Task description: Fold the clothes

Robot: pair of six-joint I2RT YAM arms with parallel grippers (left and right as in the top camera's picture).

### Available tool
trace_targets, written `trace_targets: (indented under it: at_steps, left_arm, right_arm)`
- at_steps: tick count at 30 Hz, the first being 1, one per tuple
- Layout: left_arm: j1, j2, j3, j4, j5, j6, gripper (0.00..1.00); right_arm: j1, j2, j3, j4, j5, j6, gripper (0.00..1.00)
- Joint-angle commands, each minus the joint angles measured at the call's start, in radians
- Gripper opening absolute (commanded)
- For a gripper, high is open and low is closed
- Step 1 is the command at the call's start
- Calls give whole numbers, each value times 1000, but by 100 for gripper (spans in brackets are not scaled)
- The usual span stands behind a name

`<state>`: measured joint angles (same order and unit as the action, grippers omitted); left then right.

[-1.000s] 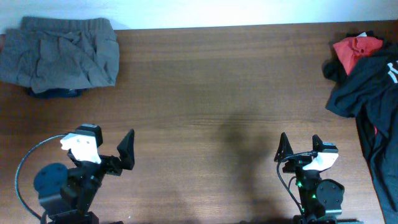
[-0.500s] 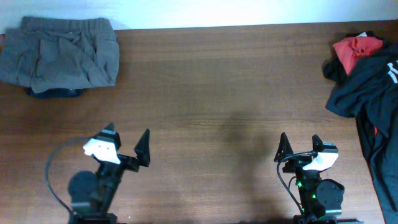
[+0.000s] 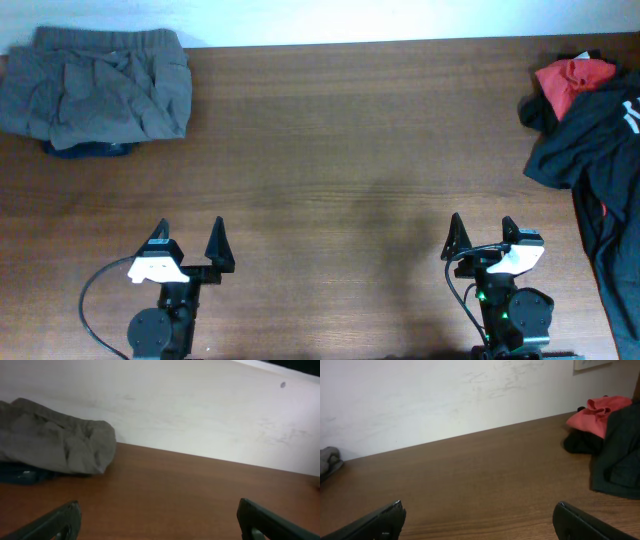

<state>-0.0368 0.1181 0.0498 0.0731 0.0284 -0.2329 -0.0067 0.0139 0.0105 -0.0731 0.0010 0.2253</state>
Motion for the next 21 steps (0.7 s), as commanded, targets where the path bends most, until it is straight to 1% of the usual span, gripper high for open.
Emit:
trace_targets:
  at_steps: [1, 3, 8, 13, 16, 18, 21]
  left_arm:
    - [7, -39, -39, 9, -30, -12, 99]
    - [8, -59, -41, 0, -33, 26, 99]
    - [37, -114, -41, -59, -40, 28, 99]
    - [42, -113, -41, -79, -39, 29, 99]
    - [42, -114, -41, -151, -39, 28, 99]
    - [42, -114, -41, -152, -40, 31, 99]
    - [42, -114, -41, -156, -36, 68, 99]
  right_arm:
    - [6, -10, -5, -5, -5, -8, 99]
    - [6, -10, -5, -6, -5, -8, 99]
    - [6, -10, -5, -5, -5, -8, 99]
    - [6, -10, -5, -5, -5, -8, 99]
    - [6, -10, -5, -5, -5, -8, 99]
    - [6, -10, -5, -6, -5, -8, 99]
    - [6, -10, -5, -6, -5, -8, 99]
